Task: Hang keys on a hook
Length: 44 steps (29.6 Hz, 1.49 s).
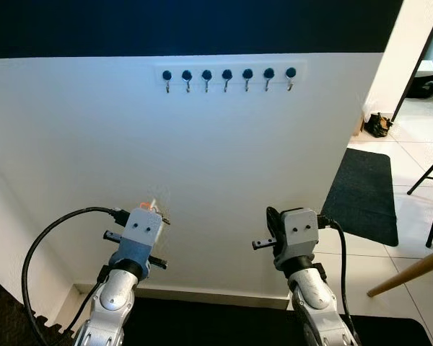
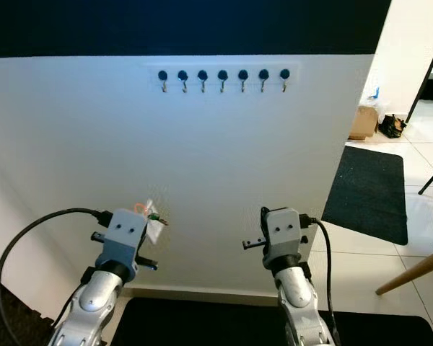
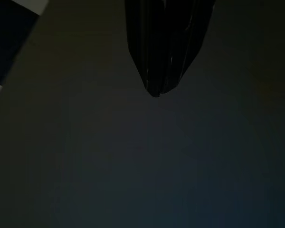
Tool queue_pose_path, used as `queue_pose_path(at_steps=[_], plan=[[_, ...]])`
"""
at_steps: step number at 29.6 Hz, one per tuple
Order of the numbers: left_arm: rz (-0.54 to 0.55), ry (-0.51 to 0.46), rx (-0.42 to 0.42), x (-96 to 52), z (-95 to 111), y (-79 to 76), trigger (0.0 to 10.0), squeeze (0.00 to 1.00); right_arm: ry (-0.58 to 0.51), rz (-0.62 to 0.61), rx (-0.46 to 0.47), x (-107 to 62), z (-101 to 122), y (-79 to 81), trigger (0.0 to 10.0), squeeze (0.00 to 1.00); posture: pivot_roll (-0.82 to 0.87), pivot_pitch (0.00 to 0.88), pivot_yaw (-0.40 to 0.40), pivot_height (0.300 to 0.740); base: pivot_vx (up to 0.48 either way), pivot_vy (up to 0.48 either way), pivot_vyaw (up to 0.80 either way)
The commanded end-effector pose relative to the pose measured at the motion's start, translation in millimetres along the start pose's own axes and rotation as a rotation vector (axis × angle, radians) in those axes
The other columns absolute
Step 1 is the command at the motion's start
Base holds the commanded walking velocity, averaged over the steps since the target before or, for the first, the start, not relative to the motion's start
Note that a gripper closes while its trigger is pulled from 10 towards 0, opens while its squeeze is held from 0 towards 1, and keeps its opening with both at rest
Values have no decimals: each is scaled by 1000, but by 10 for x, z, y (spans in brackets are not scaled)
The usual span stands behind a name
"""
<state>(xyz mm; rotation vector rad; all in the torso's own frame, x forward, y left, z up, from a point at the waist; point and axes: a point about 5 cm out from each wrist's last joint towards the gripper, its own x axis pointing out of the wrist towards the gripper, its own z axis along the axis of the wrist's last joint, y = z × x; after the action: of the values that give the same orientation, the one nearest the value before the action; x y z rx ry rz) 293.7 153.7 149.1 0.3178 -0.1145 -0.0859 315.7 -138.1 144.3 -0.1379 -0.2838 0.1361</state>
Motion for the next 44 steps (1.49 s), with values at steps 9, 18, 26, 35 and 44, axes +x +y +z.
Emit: queue_pose_path(at_steps=[9,18,26,35,44], plan=[[-16,3,27,-15,-16,-22,10000,0,21,-4,3,-28,-42,-4,10000,0,84,113,70,740,0,-309,0],[-9,20,23,-14,-37,-17,10000,0,21,-6,3,-30,-42,-4,10000,0,83,113,72,740,0,-132,0],[2,28,16,-10,-45,-8,10000,0,22,-5,3,-30,-43,-5,10000,0,82,113,72,740,0,0,0],[0,22,30,-7,-38,-7,10000,0,22,-4,3,-30,-45,-3,10000,0,83,113,72,740,0,0,0],[-25,-11,35,-17,-6,-23,10000,0,21,-1,2,-29,-43,2,10000,0,82,109,69,740,235,0,0]])
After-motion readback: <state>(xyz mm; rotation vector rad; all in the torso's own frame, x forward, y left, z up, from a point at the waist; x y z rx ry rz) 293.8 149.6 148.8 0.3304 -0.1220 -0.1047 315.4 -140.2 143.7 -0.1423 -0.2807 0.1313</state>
